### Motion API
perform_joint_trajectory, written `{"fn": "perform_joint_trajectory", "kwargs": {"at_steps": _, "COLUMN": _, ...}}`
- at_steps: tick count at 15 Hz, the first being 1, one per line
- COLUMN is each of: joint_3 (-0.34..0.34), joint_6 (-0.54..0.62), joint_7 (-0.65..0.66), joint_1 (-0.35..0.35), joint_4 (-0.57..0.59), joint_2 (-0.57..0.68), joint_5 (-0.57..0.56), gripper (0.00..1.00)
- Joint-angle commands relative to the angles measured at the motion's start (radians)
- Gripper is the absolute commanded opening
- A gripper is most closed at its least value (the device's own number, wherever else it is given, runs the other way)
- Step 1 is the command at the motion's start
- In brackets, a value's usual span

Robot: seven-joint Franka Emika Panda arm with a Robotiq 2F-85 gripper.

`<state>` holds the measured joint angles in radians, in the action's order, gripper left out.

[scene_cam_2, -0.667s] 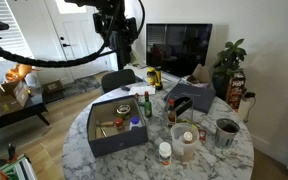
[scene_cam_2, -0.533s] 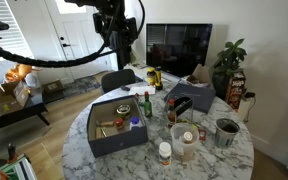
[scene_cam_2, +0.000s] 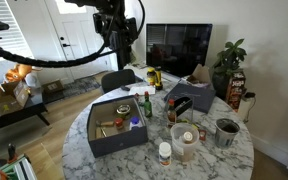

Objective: Pick up the clear container and put it in the blue box

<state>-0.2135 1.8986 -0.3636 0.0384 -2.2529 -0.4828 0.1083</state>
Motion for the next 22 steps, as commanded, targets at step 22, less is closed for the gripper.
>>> {"fn": "perform_joint_trajectory", "kwargs": {"at_steps": 22, "joint_3": 0.123, "joint_6": 0.543, "joint_7": 0.152, "joint_1": -0.046, "joint_4": -0.032, "joint_2": 0.298, "joint_5": -0.07, "gripper": 1.0}}
